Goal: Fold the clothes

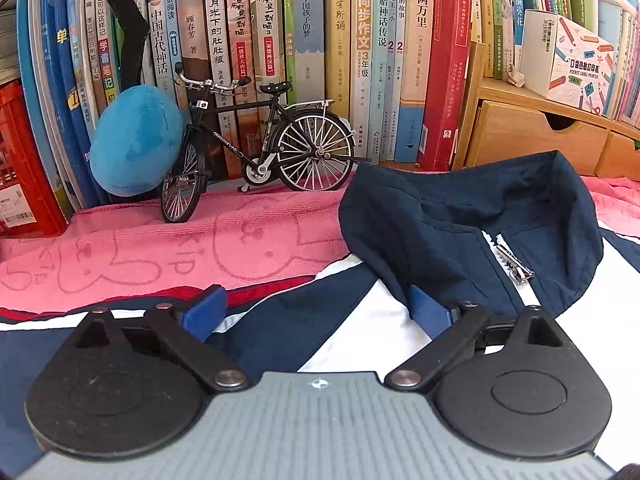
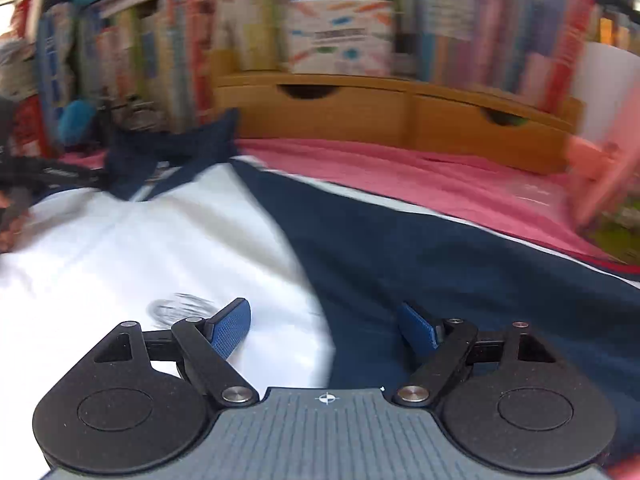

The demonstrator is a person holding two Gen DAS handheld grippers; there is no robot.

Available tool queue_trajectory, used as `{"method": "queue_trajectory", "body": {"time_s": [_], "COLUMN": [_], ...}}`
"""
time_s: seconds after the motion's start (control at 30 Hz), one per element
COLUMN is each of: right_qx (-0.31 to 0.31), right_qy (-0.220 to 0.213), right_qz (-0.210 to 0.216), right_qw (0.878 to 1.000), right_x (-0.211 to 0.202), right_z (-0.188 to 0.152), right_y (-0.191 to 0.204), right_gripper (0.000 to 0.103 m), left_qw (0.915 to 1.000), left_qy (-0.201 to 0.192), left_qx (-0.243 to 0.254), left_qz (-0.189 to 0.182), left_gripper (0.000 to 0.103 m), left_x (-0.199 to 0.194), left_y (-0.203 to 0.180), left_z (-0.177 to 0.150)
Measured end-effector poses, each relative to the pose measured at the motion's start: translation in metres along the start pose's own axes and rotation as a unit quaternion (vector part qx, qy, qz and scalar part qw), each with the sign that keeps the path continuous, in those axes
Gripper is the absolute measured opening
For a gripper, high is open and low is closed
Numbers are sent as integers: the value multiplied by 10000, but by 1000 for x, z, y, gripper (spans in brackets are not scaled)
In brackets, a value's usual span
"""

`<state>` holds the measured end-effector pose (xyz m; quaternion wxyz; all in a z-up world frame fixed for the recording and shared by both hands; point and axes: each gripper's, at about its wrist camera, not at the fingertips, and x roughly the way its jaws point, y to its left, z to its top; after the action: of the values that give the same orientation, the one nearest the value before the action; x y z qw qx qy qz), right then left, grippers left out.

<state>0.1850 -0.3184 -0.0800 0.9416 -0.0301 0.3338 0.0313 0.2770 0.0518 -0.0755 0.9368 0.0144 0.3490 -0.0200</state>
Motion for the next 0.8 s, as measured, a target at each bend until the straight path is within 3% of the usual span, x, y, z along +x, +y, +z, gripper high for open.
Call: {"method": "queue_trajectory", "body": {"time_s": [0.07,0.1,0.13,0.17,0.23,0.33,0.47,0.57,0.63,0.7,0.8], "right_qx": [697,1119,1382,1549,1887,2107,1518,1020,794,494,36], "right_qy": [64,121,142,135,-150,-439,-325,-118,83,213,52], "right_qz": [-675,-1298,-1808,-2098,-1853,-1108,-145,354,473,384,-91], "right_qw": [9953,9851,9737,9653,9643,9703,9878,9941,9957,9978,9999], "right_x": [7,10,8,2,-23,-49,-47,-29,-7,14,44], "right_z": [2,1,1,-1,-12,-25,-19,-3,11,23,40], "right_y": [-55,-87,-109,-127,-153,-161,-121,-75,-51,-29,-21], "right_gripper": [94,92,89,78,77,79,78,76,68,56,58], "left_qw": [9999,9997,9997,9997,9993,9962,9953,9976,9981,9985,9988], "left_qy": [-44,-79,-126,-180,-305,-528,-332,-11,-127,-120,-79], "left_qx": [157,227,209,159,55,-60,-84,40,407,369,297], "left_qz": [18,34,6,-42,-221,-686,-905,-696,-450,-394,-375], "left_gripper": [97,93,92,89,88,88,88,88,91,96,99], "left_x": [-4,-9,-19,-30,-57,-106,-146,-152,-154,-154,-152], "left_y": [-2,-2,-1,1,6,19,25,26,22,24,26], "left_z": [-2,-3,-6,-9,-18,-42,-82,-108,-122,-125,-124]}}
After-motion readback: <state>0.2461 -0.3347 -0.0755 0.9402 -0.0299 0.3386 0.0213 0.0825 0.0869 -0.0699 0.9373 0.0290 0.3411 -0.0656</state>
